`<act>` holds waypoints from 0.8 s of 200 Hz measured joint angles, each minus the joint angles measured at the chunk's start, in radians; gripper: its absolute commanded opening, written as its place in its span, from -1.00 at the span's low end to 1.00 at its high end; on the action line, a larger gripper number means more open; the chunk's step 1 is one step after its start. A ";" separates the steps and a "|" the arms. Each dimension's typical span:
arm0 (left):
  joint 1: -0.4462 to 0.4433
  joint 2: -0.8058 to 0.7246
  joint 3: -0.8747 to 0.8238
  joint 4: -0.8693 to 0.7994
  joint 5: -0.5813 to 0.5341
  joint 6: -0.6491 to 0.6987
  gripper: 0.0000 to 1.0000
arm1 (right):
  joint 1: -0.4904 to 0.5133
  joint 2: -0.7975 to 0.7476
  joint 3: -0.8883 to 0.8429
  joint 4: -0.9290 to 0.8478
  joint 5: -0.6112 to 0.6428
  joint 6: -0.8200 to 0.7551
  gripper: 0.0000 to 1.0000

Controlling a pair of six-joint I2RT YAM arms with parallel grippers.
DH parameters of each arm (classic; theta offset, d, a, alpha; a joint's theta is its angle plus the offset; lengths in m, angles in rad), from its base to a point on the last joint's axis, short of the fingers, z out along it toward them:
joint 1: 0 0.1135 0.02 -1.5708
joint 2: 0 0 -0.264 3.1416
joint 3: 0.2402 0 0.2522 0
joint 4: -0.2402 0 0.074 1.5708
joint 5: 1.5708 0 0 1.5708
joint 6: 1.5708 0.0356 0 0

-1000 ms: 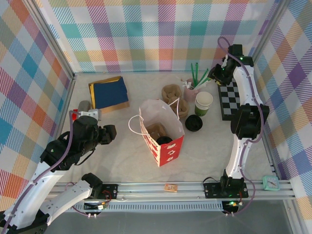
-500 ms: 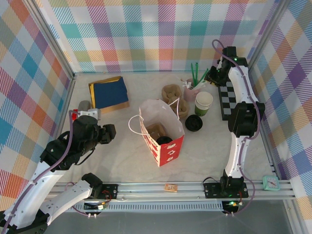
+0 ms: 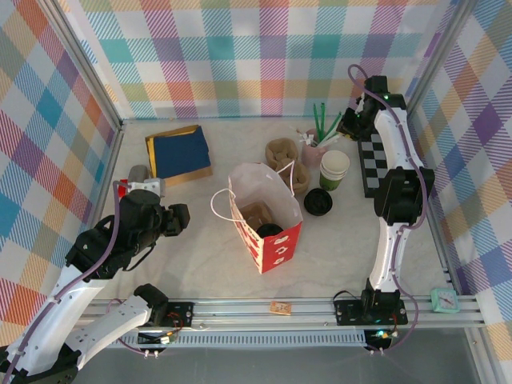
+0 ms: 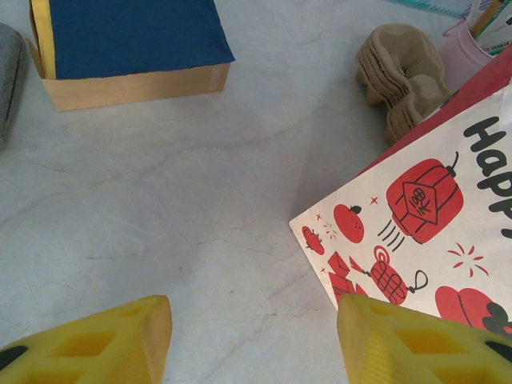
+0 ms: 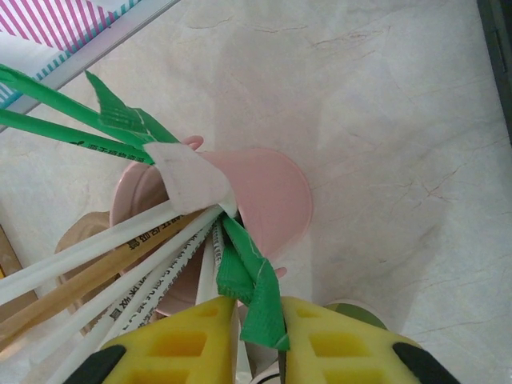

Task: Pack the takeout coffee

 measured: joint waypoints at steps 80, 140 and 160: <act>0.000 -0.002 0.027 -0.003 -0.018 0.005 0.14 | 0.016 -0.001 0.019 -0.002 0.008 0.000 -0.86; 0.000 -0.002 0.040 -0.003 -0.019 0.015 0.14 | 0.029 -0.016 0.035 -0.006 0.024 -0.002 -0.65; 0.000 -0.001 0.043 -0.003 -0.023 0.016 0.14 | 0.034 -0.026 0.049 -0.010 0.043 -0.005 -0.44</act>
